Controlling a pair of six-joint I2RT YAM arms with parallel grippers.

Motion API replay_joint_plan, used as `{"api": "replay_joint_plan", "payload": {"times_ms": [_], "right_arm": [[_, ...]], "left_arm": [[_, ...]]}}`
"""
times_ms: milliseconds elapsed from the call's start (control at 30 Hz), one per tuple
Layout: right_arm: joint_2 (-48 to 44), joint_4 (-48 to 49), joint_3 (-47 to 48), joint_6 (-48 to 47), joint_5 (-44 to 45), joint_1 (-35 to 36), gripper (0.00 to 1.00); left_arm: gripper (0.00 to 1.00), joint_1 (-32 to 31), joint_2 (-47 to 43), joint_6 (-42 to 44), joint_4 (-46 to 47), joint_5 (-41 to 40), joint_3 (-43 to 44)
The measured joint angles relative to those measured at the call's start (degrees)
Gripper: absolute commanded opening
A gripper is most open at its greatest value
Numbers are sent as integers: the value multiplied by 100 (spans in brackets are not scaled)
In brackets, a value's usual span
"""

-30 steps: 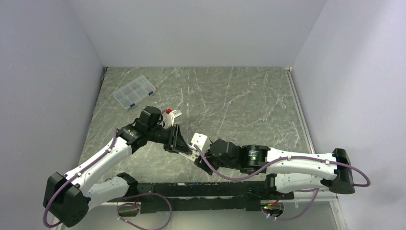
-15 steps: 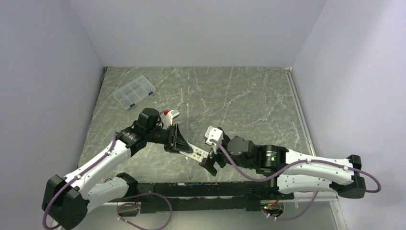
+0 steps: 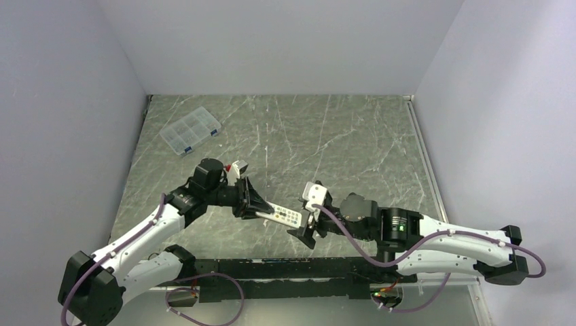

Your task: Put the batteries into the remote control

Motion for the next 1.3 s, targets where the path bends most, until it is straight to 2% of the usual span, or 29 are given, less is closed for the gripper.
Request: {"api": "replay_joint_plan", "payload": {"times_ms": [233,433,633,867,1300], "right_arm": [[391,7,0,-592,-90,66,87],[695,247,-68,-1360,505,522,87],[883,741,-313,-2124,1137,866,87],[984,1425,-603,-2736,1659,1097,85],[1300,2199,-999,-3432,2111,1152,78]], "left_arm": [[0,9,-249,-673,-105,-382,-9],[0,11,-332,-1043,-560,-645,-9],[0,13,-332,-1412,-678,-671,-9],[0,26,-472,-2120,-256,-586,-295],[0,31,-798,-2577,-299,-511,-304]]}}
